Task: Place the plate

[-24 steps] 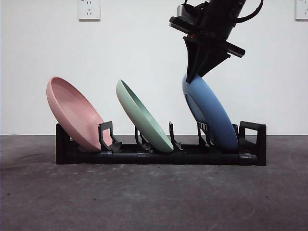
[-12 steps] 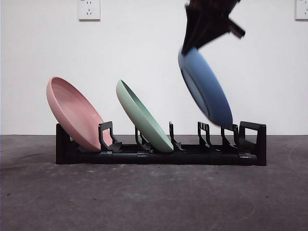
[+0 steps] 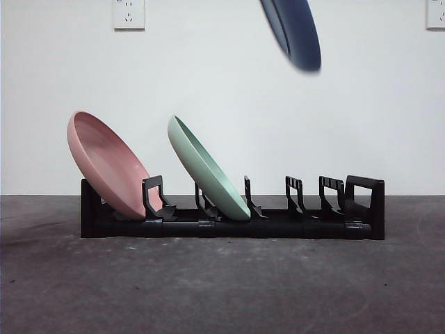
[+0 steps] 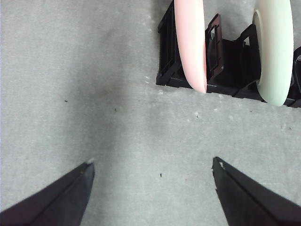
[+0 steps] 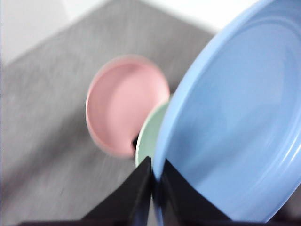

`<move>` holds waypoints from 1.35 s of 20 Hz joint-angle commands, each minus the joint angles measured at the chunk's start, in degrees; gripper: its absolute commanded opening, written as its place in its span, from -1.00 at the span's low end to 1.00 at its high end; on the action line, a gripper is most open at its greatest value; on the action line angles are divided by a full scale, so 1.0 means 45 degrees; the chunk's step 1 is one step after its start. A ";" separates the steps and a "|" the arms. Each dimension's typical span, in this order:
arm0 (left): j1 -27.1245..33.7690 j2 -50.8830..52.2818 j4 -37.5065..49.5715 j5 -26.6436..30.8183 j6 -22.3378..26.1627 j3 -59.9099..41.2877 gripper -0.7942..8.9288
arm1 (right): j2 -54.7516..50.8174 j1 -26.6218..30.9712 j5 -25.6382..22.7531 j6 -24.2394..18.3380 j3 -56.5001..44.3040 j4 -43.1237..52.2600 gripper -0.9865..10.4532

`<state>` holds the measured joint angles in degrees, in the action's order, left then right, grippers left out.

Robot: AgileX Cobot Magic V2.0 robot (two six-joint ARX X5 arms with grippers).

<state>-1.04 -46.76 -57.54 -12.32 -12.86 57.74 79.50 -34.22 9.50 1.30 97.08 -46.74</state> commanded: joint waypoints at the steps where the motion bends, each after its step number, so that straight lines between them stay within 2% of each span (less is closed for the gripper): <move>1: -0.0024 -0.0058 0.0112 -0.0049 0.0141 0.0277 -0.01 | -0.1001 -0.0413 -0.0554 -0.0311 -0.0991 0.1467 -0.80; 3: -0.0024 -0.0058 0.0117 -0.0049 0.0141 0.0277 -0.01 | -0.2225 -0.0583 -0.0554 -0.0418 -0.2710 0.2414 -0.80; 6: -0.0024 -0.0058 0.0117 -0.0049 0.0136 0.0277 -0.01 | -0.3832 -0.1015 -0.0957 -0.0869 -0.5056 0.2735 -0.80; 8: -0.0024 -0.0063 0.0117 -0.0049 0.0141 0.0277 -0.01 | -0.4648 -0.1603 -0.1729 -0.1258 -0.6207 0.2671 -0.80; 12: -0.0024 -0.0068 0.0117 -0.0049 0.0146 0.0277 -0.01 | -0.5508 -0.3327 -0.4027 -0.1831 -0.7757 0.2346 -0.80; 16: -0.0024 -0.0068 0.0117 -0.0044 0.0146 0.0277 -0.01 | -0.5527 -0.5270 -0.5595 -0.1821 -0.8913 0.1836 -0.80; 19: -0.0024 -0.0073 0.0117 -0.0044 0.0146 0.0277 -0.01 | -0.5348 -0.6810 -0.6785 -0.0967 -0.9840 0.1826 -0.80; 22: -0.0024 -0.0073 0.0117 -0.0044 0.0146 0.0277 -0.01 | -0.4775 -0.7946 -0.7266 -0.0330 -1.0394 0.1817 -0.80; 27: -0.0024 -0.0073 0.0117 -0.0044 0.0151 0.0277 -0.01 | -0.2424 -0.9020 -0.7456 -0.0277 -1.0501 0.2045 -0.80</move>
<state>-1.04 -46.78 -57.52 -12.32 -12.84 57.74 67.75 -73.97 -23.68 -0.73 49.43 -38.15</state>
